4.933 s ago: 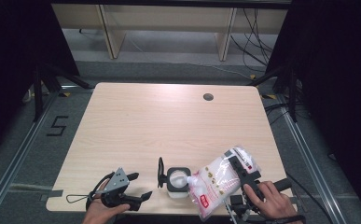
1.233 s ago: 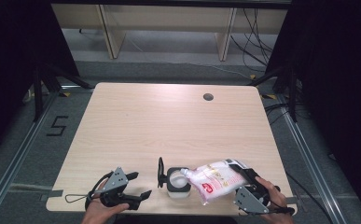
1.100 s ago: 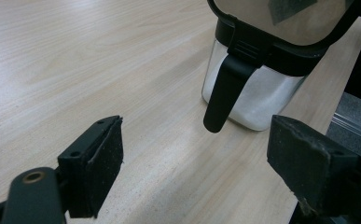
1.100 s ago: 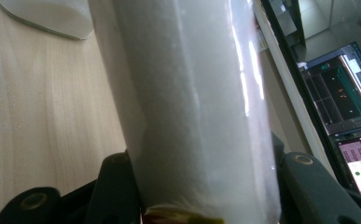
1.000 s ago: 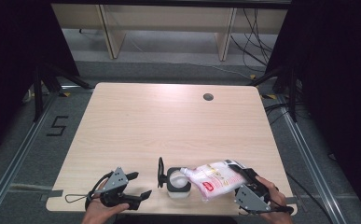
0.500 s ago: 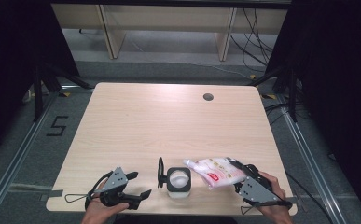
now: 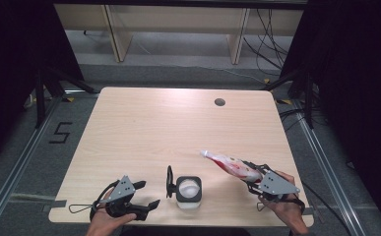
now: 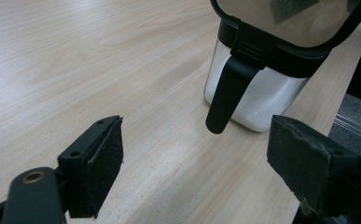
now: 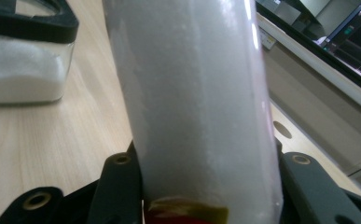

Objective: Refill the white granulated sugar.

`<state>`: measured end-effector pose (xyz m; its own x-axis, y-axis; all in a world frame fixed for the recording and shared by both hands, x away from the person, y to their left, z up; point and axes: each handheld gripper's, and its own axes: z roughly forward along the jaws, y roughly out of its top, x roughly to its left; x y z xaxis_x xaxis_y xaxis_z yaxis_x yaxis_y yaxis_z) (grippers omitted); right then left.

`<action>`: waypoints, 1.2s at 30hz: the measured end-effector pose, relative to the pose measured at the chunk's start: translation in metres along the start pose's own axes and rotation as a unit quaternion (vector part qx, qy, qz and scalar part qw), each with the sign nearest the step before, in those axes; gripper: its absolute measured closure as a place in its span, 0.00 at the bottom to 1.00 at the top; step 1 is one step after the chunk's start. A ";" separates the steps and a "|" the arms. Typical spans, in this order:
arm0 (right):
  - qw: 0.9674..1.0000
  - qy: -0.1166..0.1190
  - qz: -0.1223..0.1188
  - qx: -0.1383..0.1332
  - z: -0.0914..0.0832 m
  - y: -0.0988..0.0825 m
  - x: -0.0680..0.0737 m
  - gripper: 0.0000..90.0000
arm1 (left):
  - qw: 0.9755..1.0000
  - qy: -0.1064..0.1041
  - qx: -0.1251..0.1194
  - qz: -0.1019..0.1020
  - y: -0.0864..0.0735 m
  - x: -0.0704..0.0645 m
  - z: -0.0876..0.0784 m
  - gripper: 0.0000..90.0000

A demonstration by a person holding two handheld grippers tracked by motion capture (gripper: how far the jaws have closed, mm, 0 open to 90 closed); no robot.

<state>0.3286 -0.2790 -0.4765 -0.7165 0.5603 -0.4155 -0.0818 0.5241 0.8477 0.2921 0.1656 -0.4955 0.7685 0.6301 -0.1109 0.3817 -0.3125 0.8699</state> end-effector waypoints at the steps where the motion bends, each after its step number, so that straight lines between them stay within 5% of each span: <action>1: 1.000 0.000 0.004 -0.005 0.002 -0.002 -0.002 0.65 | 1.000 0.000 -0.004 -0.005 0.000 -0.001 0.001 0.20; 6: 1.000 0.005 0.023 -0.016 0.011 -0.007 -0.010 0.65 | 1.000 0.001 0.001 0.006 0.000 0.001 -0.001 0.20; 8: 0.998 0.019 0.062 -0.017 0.017 -0.012 -0.012 0.65 | 1.000 0.001 0.000 0.005 0.000 0.001 -0.001 0.20; 11: 0.996 0.022 0.079 -0.018 0.023 -0.016 -0.014 0.65 | 1.000 0.002 0.001 -0.001 0.000 0.001 -0.001 0.20; 19: 0.995 0.031 0.091 -0.007 0.031 -0.023 -0.017 0.66 | 1.000 -0.001 -0.002 0.009 0.000 0.001 -0.001 0.20; 22: 0.993 0.033 0.109 -0.015 0.029 -0.026 -0.019 0.66 | 1.000 0.000 -0.003 -0.005 0.000 -0.001 0.000 0.20; 29: 0.992 0.023 0.127 -0.013 0.028 -0.028 -0.019 0.66 | 1.000 0.001 0.000 0.014 0.001 0.002 -0.002 0.20; 31: 0.991 0.026 0.133 -0.004 0.027 -0.029 -0.019 0.66 | 1.000 0.002 0.000 -0.003 0.000 0.000 -0.001 0.20; 36: 0.991 0.022 0.133 -0.016 0.028 -0.031 -0.019 0.66 | 1.000 0.005 0.001 0.000 0.000 0.000 -0.002 0.20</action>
<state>0.3640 -0.2883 -0.5041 -0.7450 0.6473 -0.1612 0.0938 0.3408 0.9354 0.2908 0.1671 -0.4940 0.7634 0.6372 -0.1057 0.3823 -0.3139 0.8691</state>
